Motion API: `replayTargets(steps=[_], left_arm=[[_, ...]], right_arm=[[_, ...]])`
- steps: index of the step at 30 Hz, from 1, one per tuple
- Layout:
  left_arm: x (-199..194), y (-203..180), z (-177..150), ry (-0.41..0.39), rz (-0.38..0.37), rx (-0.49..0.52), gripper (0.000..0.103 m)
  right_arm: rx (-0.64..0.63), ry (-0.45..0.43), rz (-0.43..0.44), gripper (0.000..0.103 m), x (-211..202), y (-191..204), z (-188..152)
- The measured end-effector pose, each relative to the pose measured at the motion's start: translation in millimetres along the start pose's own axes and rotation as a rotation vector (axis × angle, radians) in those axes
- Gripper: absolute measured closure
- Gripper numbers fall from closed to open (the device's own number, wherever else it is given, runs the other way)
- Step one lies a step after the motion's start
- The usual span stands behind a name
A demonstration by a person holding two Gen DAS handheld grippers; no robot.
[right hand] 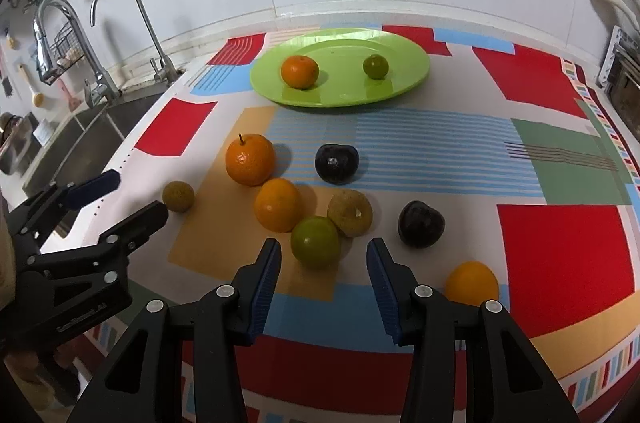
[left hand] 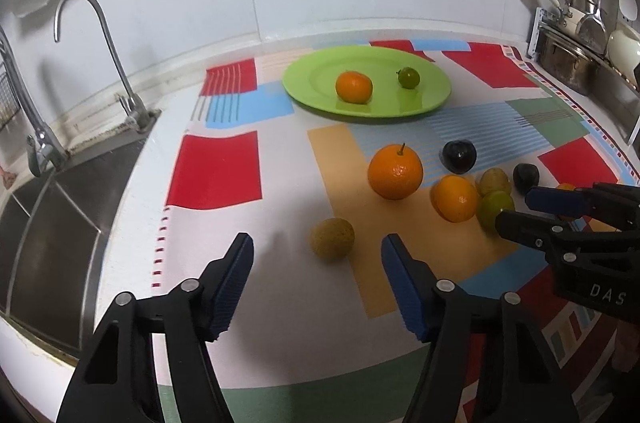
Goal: Organize fruits
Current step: 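Grasp the brown round fruit with the left tool while the right tool grasps a green lime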
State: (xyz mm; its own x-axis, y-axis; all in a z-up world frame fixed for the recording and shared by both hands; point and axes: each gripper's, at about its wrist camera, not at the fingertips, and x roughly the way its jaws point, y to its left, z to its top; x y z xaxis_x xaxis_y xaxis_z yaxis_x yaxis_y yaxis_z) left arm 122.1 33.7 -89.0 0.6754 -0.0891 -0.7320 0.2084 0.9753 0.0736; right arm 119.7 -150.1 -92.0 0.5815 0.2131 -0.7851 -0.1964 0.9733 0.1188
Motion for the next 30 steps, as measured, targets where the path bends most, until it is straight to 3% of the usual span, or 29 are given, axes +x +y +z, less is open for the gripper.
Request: replayTargets(steps=[7,19,30], left_arm=[[14,-1,0,0.038,-0.033,-0.026,0.057],[24,-2,3,0.047,-0.044,-0.04,0.073],[9,-9,0,0.04,-0.055,-0.025,0.075]], right_arm=[[-0.002,0.012,0.005,0.058,6,-1,1],[-0.007,0.024,0.024,0.071,12,0,3],[-0.019,0.005,0.035,0.074,3,-1,1]])
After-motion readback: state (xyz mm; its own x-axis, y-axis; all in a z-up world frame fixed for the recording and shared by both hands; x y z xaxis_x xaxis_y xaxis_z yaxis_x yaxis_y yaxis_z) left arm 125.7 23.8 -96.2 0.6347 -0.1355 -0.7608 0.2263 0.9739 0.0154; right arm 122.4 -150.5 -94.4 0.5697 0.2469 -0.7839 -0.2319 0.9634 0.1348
